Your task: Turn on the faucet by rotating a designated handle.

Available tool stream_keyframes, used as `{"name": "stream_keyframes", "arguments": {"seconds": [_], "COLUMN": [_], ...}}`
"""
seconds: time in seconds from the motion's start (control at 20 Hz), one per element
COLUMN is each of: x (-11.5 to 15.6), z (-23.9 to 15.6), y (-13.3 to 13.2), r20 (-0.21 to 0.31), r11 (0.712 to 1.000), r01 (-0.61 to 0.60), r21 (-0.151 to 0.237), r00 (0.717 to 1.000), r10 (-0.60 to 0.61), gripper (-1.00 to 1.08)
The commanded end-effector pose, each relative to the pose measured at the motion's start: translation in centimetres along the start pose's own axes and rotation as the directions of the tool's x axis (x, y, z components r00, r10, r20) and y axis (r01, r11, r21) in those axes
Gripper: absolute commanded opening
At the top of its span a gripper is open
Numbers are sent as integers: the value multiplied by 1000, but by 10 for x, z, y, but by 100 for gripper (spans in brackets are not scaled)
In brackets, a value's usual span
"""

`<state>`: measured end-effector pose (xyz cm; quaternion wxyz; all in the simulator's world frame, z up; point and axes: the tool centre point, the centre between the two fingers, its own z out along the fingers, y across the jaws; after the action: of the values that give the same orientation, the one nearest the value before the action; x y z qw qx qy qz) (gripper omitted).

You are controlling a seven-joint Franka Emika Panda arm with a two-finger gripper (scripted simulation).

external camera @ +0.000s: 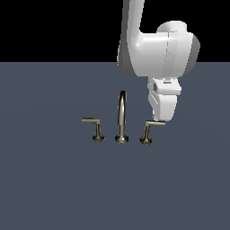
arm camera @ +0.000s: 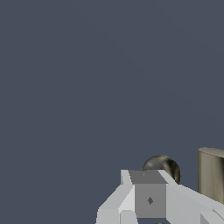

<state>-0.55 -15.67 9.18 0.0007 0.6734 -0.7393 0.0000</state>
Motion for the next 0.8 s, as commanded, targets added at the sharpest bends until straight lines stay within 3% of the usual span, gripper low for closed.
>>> {"name": "stream_keyframes", "arguments": {"seconds": [0.0,0.65,0.75], "x": [1,19,12], "z": [1,1,1], "y": [-1,34,25], "r20": [0,1,1], "r11": [1000,1000,1000], "r01": [-5,-5,4], "r21": [1,1,10], "r00": [1000,1000,1000], "r10": [5,5,-4], "gripper": [-100,-100,-100]}}
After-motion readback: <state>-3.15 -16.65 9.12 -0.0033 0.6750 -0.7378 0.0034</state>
